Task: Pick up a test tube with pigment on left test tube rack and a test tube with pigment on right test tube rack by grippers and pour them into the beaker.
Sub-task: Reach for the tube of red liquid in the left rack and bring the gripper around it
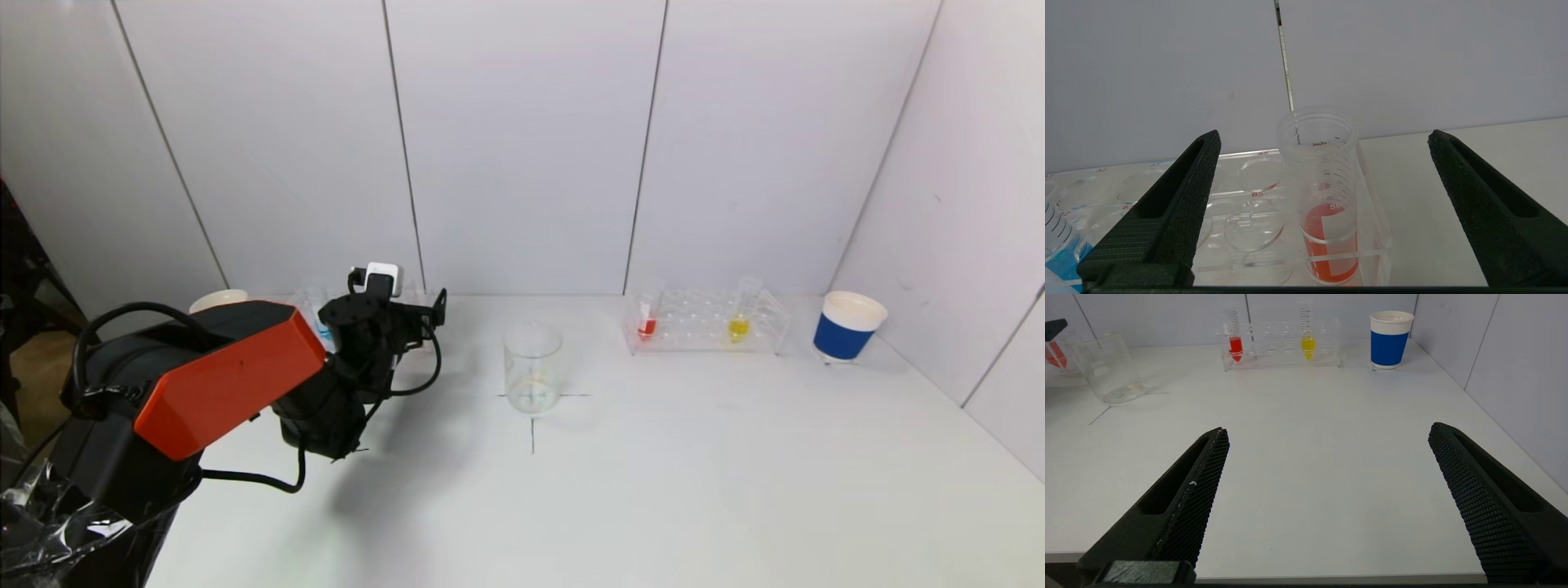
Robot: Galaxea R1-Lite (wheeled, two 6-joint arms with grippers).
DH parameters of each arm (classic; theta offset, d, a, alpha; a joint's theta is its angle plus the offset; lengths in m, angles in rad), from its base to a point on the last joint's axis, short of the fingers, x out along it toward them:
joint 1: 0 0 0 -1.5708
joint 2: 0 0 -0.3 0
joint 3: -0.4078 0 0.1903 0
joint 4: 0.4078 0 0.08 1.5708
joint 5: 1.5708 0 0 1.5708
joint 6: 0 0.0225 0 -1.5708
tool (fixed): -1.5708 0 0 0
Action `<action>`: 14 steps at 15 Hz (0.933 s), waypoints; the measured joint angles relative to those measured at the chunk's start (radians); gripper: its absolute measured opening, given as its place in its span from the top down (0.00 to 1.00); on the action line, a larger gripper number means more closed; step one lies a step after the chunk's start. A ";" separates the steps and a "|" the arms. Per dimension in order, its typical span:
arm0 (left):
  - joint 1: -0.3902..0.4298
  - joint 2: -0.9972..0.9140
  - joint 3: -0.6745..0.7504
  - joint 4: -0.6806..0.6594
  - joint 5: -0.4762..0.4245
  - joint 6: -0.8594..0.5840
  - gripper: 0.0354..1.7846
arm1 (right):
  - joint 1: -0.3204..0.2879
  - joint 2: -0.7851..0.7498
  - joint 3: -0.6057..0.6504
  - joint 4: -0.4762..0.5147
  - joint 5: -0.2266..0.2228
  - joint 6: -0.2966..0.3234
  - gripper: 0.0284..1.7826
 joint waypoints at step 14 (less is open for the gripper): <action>0.000 0.007 -0.001 0.001 0.001 0.000 0.33 | 0.000 0.000 0.000 0.000 0.000 0.000 0.00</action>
